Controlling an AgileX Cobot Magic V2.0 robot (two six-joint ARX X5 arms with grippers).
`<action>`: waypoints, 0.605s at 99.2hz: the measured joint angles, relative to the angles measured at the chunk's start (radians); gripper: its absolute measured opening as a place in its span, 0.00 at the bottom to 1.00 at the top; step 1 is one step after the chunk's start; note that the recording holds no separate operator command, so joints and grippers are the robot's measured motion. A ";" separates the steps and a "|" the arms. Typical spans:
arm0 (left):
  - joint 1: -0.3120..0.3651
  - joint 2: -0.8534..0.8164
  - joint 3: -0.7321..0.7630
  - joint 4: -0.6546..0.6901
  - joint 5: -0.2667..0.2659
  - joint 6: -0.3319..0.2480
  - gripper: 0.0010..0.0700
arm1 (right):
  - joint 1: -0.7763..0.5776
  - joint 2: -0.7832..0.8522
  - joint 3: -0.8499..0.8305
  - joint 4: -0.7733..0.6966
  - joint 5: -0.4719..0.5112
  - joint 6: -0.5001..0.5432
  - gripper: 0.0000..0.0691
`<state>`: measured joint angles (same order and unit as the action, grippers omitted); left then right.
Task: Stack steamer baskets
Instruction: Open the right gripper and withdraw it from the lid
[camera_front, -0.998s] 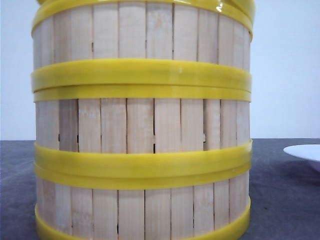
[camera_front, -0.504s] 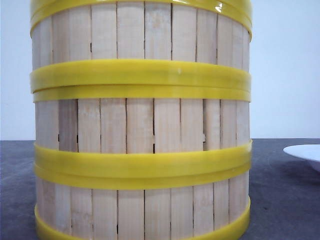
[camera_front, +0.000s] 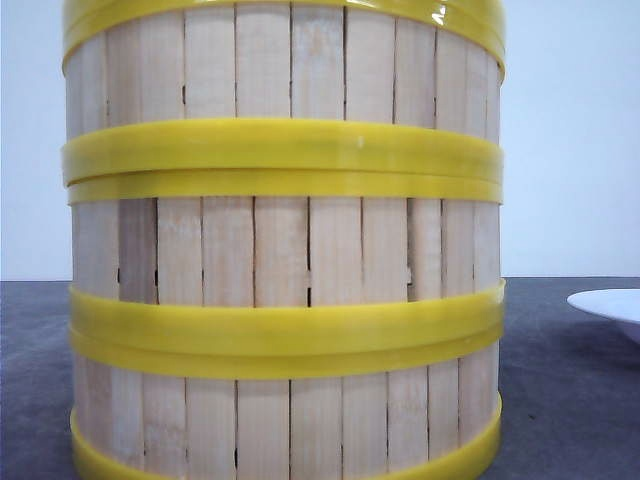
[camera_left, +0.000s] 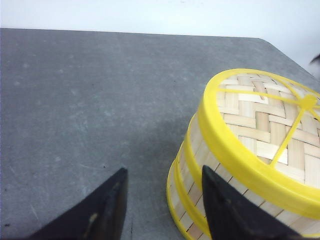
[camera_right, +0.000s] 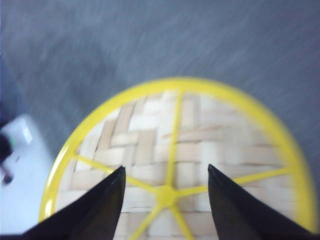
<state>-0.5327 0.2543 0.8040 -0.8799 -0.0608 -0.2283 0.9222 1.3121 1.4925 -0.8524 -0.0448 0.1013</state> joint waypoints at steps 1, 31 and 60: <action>0.000 0.000 0.000 0.000 0.000 0.000 0.38 | 0.000 -0.008 0.000 0.000 0.011 0.000 0.45; 0.000 0.000 0.000 0.000 0.000 0.000 0.38 | 0.000 -0.259 0.002 -0.061 0.396 0.009 0.45; 0.000 0.000 0.000 0.000 0.000 0.000 0.38 | 0.000 -0.470 -0.050 -0.214 0.546 0.048 0.45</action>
<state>-0.5327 0.2543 0.8040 -0.8799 -0.0608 -0.2283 0.9222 0.8417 1.4429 -1.0668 0.5014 0.1497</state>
